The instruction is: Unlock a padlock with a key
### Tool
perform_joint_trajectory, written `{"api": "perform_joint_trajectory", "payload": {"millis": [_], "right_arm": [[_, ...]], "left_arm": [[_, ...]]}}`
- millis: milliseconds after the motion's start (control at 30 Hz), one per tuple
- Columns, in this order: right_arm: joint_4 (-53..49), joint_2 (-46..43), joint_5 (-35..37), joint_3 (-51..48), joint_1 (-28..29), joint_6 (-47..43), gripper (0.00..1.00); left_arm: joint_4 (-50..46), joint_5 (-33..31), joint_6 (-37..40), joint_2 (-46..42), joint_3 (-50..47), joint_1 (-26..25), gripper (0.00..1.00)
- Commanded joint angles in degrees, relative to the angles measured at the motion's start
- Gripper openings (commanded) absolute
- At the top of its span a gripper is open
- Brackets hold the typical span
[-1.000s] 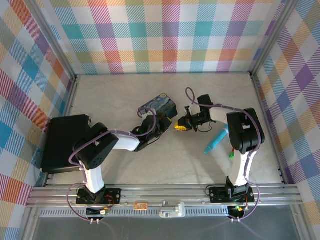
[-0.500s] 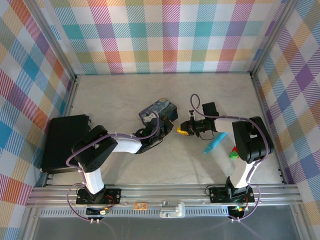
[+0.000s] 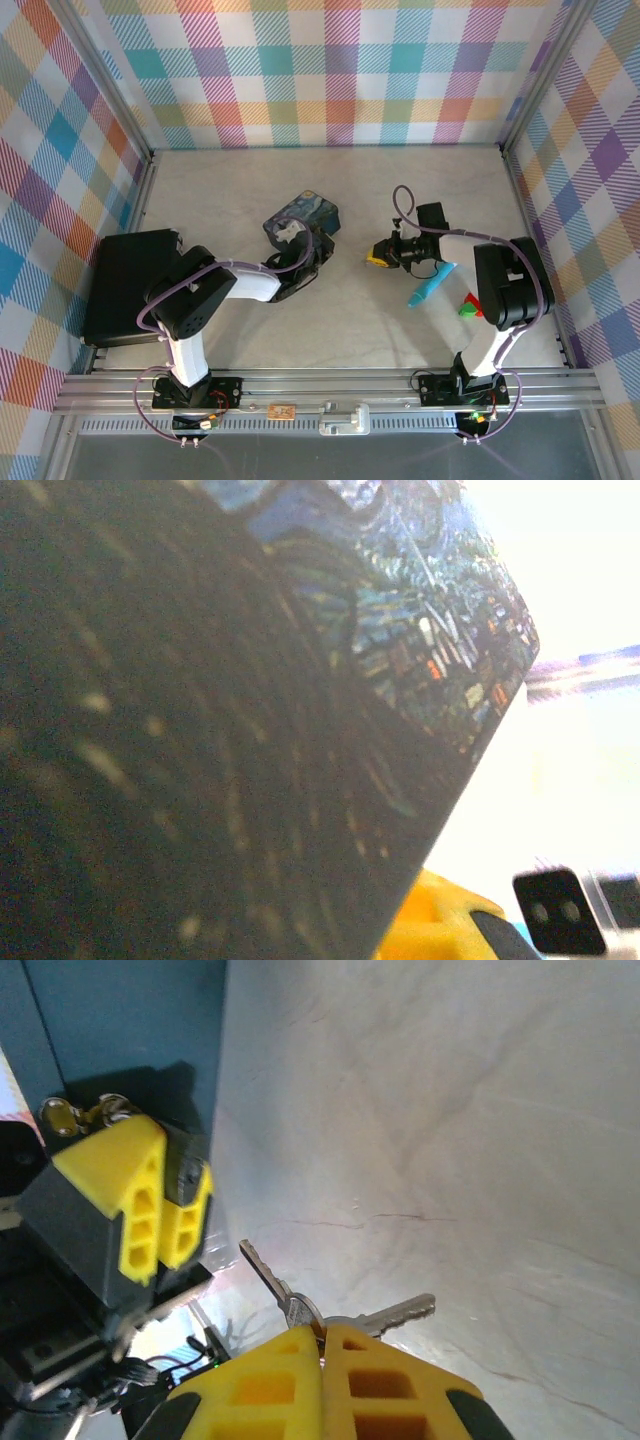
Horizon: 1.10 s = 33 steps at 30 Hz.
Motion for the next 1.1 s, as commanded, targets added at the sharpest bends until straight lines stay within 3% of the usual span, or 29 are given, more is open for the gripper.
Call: {"api": "perform_joint_trajectory", "payload": {"millis": [0, 200, 500, 733, 1067], "right_arm": [[-4.13, -2.96, 2.19, 0.76, 0.13, -3.04, 0.00], [-4.26, -3.77, 1.54, 0.38, 0.12, -3.80, 0.00], [2.77, -7.56, 2.02, -3.29, 2.82, -0.20, 0.00], [11.29, -9.60, 5.77, -8.02, 5.51, 8.66, 0.00], [16.84, -12.34, 9.72, -10.80, 5.81, 12.58, 0.00]], "left_arm": [[-0.02, -0.14, 1.68, -0.98, 0.39, 0.42, 0.00], [0.95, 4.83, 2.57, -1.51, 1.05, 0.86, 0.00], [8.54, 21.60, -0.88, 0.01, 2.06, 3.10, 0.00], [10.64, 23.83, -2.35, 0.02, 0.84, 3.72, 0.00], [9.95, 23.71, -2.94, 0.58, 1.47, 3.76, 0.00]]}}
